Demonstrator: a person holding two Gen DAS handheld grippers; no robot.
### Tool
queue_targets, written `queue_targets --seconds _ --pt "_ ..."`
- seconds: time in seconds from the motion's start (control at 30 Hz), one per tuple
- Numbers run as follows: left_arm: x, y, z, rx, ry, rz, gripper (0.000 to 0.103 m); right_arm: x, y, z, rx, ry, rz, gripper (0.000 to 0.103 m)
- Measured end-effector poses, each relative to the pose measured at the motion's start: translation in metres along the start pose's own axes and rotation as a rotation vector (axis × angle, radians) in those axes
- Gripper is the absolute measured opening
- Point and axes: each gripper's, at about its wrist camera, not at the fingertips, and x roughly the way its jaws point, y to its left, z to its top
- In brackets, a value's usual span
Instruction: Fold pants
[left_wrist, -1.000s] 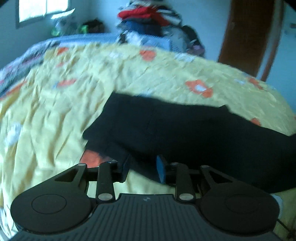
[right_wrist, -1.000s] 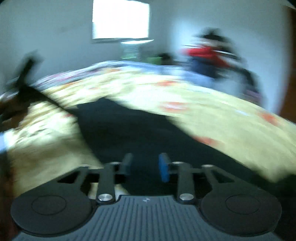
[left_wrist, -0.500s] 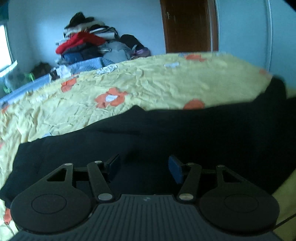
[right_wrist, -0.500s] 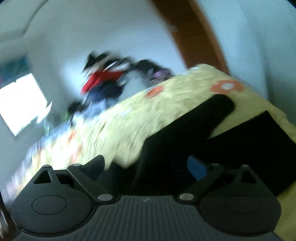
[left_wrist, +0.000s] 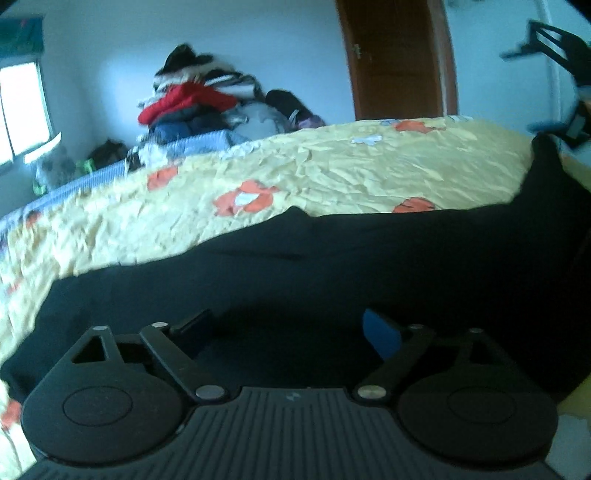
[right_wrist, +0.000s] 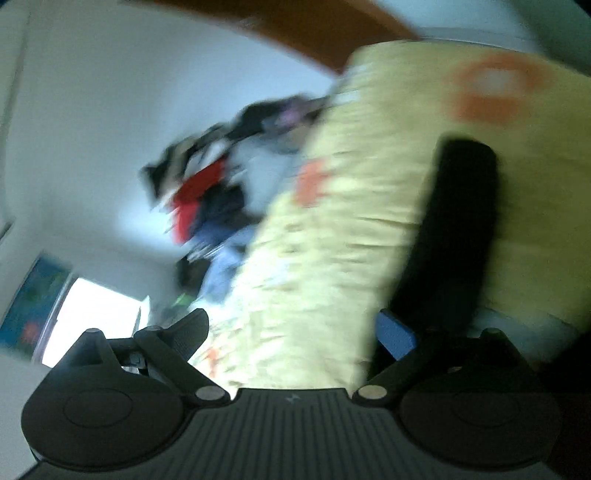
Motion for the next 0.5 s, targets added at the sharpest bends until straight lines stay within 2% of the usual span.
queue_targets --seconds 0.03,0.1,0.2,0.27,0.33,0.4,0.5 --pt "0.001 0.003 0.000 -0.019 0.009 -0.005 0.095 0.011 0.010 0.004 -0.049 -0.015 -0.001 0.097" --pt "0.004 0.008 0.001 -0.055 0.025 -0.015 0.097 0.016 0.023 0.005 -0.114 -0.099 -0.072 0.097" --pt "0.004 0.012 -0.001 -0.081 0.033 -0.030 0.098 -0.016 0.021 -0.005 -0.162 -0.215 -0.071 0.097" --pt "0.003 0.013 -0.001 -0.084 0.033 -0.033 0.098 -0.039 0.010 -0.010 -0.152 -0.240 -0.120 0.097" --pt "0.003 0.013 -0.001 -0.085 0.034 -0.033 0.099 -0.056 -0.005 -0.017 -0.103 -0.217 -0.190 0.098" --pt "0.003 0.013 -0.001 -0.088 0.034 -0.035 0.099 -0.056 -0.018 -0.023 -0.056 -0.129 -0.217 0.099" --pt "0.003 0.013 -0.001 -0.090 0.035 -0.034 0.099 -0.032 -0.023 -0.024 -0.015 -0.022 -0.156 0.099"
